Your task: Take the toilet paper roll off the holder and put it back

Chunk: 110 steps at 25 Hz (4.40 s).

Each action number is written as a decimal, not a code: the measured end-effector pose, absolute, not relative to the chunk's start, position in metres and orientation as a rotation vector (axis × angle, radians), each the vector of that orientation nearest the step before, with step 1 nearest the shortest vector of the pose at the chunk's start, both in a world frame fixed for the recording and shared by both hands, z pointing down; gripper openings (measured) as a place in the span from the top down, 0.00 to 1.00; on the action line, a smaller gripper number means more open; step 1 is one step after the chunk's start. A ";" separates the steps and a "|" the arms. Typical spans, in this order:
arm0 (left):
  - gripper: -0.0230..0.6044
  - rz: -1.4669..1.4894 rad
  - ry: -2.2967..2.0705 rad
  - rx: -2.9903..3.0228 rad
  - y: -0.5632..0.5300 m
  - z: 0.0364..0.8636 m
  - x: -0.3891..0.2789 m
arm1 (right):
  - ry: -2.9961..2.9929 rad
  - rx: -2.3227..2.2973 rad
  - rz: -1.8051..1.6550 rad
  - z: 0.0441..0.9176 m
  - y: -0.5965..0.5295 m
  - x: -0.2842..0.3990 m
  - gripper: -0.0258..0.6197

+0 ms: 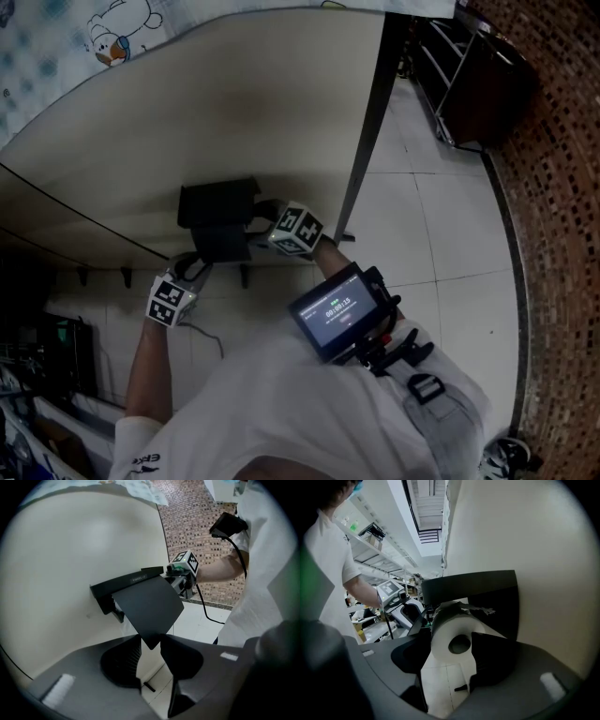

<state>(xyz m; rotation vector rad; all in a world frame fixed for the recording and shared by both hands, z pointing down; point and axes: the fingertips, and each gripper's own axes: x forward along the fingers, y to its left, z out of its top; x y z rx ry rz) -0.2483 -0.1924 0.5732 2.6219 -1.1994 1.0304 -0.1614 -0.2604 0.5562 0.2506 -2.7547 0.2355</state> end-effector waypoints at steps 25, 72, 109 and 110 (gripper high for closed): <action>0.77 1.024 -1.201 2.621 -0.197 0.578 -0.250 | -2.776 0.324 0.275 0.554 -0.267 -0.146 0.50; 0.75 0.937 -1.669 2.383 -0.236 0.598 -0.268 | -2.926 0.578 0.470 0.521 -0.247 -0.054 0.65; 0.96 0.157 -2.141 2.138 -0.057 0.505 -0.203 | -2.889 0.691 0.263 0.497 -0.137 -0.059 0.94; 0.96 0.135 -2.145 2.145 -0.046 0.501 -0.201 | -2.886 0.699 0.245 0.493 -0.125 -0.055 0.94</action>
